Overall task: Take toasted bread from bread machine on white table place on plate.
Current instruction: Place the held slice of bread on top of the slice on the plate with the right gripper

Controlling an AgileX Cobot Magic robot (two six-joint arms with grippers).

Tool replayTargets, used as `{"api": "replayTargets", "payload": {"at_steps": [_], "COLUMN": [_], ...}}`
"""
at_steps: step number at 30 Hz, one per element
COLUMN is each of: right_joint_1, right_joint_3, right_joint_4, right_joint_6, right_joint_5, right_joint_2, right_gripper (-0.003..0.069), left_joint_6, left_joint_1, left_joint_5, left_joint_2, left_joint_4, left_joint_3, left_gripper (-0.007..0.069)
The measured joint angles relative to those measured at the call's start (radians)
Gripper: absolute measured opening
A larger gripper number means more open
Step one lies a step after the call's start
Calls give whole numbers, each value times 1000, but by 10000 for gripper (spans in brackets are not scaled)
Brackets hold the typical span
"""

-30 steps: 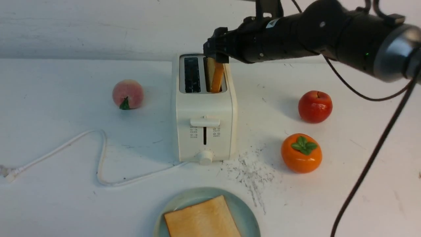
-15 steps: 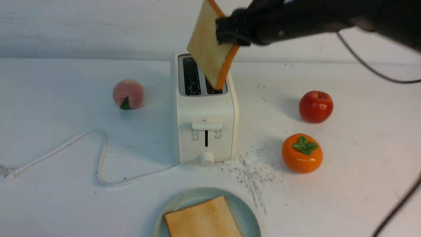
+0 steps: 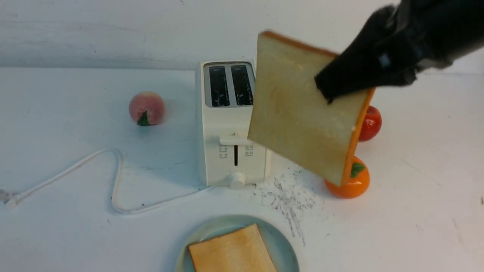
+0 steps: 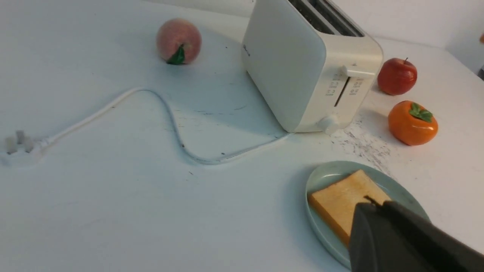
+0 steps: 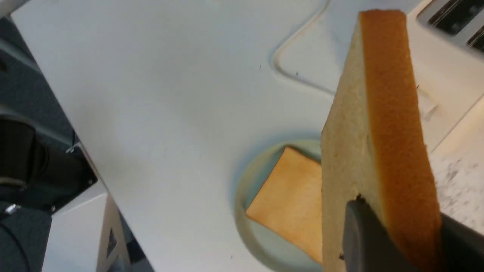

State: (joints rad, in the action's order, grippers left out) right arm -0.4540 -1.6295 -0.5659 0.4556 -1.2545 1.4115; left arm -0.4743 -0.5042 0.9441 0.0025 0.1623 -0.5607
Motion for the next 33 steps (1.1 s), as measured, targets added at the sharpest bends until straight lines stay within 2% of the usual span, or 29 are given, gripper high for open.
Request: {"api": "replayTargets", "payload": {"at_steps": [2,5,11,18,22,25,26,27,33], "right_joint_1": [0,0,0,0,0,0,0,0,0], "right_joint_3": [53,215,353,358,358,358,358,358,355], "right_joint_4": [-13,-128,-357,-423,-428,-426,-425,-422,-369], "right_joint_6": [32,192,396,449,459,463,463,464,467], "right_joint_5": [1,7,28,80,158,240,245,272,289], "right_joint_2": [14,87,233,370,429,451,451,455,455], "right_gripper": [119,119,119,127,203,310,323,375,503], "left_joint_6": [-1,-3,-4,-4,-4,-4,-4,-4,-4], "left_joint_1": [0,0,0,0,0,0,0,0,0], "left_joint_5": [-3,-21,-50,-63,-64,-64,-64,-64,-64], "left_joint_2": [4,23,35,35,35,35,35,35,35], "left_joint_4": [1,-7,-12,-12,-12,-13,-13,-13,-13], "left_joint_3": [11,55,98,100,100,100,100,100,100], "left_gripper": [-14,-14,-14,-14,-14,-13,-13,-13,-13]}}
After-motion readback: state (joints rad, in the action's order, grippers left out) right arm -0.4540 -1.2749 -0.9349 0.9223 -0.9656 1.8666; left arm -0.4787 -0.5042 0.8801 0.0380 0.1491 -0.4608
